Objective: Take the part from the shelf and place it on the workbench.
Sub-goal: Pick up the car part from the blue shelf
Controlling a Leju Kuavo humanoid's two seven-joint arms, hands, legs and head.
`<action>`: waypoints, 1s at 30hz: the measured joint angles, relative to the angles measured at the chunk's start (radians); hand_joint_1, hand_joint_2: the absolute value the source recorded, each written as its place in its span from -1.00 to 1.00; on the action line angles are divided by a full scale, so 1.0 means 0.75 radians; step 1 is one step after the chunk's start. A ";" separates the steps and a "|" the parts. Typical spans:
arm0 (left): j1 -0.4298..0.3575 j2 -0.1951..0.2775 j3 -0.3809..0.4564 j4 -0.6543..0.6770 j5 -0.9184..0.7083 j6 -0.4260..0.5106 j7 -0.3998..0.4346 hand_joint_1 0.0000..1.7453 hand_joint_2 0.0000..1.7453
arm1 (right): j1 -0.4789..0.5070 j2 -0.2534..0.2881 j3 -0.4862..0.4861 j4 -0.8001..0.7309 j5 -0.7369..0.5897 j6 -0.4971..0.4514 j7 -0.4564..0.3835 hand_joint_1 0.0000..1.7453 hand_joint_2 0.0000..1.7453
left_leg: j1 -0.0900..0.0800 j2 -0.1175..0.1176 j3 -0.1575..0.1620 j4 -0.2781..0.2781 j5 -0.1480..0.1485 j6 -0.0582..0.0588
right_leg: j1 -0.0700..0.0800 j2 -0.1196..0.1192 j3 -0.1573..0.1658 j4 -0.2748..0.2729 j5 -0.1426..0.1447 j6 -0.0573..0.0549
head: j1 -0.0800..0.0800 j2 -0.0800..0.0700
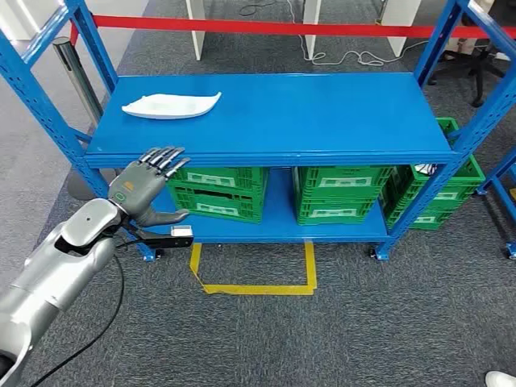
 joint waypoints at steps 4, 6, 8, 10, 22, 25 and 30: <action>0.018 -0.004 0.009 -0.035 0.056 -0.024 -0.022 -1.00 -1.00 | -0.002 0.000 0.000 0.001 0.011 -0.042 0.021 -1.00 -1.00 | 0.002 0.001 -0.001 -0.003 0.004 0.013 | -0.002 0.000 -0.001 -0.005 0.002 0.012 | 0.000 0.000; 0.023 -0.007 0.015 -0.060 0.091 -0.041 -0.039 -1.00 -1.00 | -0.004 0.000 0.000 0.001 0.021 -0.063 0.040 -1.00 -1.00 | 0.009 0.006 0.008 -0.023 0.016 0.029 | 0.001 -0.004 -0.023 0.028 -0.021 0.016 | 0.003 0.000; 0.027 -0.012 0.019 -0.075 0.115 -0.055 -0.052 -1.00 -1.00 | -0.005 0.000 0.000 0.001 0.030 -0.074 0.054 -1.00 -1.00 | 0.010 0.012 0.012 -0.034 0.023 0.039 | 0.005 -0.008 -0.097 0.166 -0.084 0.014 | 0.006 0.000; 0.036 -0.015 0.020 -0.080 0.130 -0.062 -0.061 -1.00 -1.00 | -0.004 -0.001 0.000 0.001 0.036 -0.078 0.060 -1.00 -1.00 | 0.007 0.013 0.012 -0.034 0.022 0.040 | 0.006 -0.008 -0.193 0.335 -0.133 0.012 | 0.007 0.000; 0.044 -0.040 0.027 -0.129 0.197 -0.076 -0.073 -1.00 -1.00 | -0.009 -0.002 0.003 0.002 0.074 -0.109 0.099 -1.00 -1.00 | 0.008 0.010 -0.023 0.069 -0.054 -0.023 | 0.014 -0.012 -0.086 0.032 0.046 -0.047 | 0.002 0.000; 0.042 -0.042 0.027 -0.130 0.189 -0.079 -0.052 -1.00 -1.00 | -0.012 -0.002 0.004 0.002 0.074 -0.110 0.101 -1.00 -1.00 | 0.009 0.007 -0.156 0.323 -0.149 -0.028 | 0.017 -0.007 -0.080 0.032 0.042 -0.058 | 0.000 0.000; 0.043 -0.045 0.025 -0.130 0.183 -0.082 -0.043 -1.00 -1.00 | -0.015 -0.002 0.004 0.002 0.075 -0.110 0.103 -1.00 -1.00 | 0.003 -0.002 -0.121 0.148 0.032 -0.005 | 0.024 0.003 -0.067 0.032 0.036 -0.061 | 0.000 0.000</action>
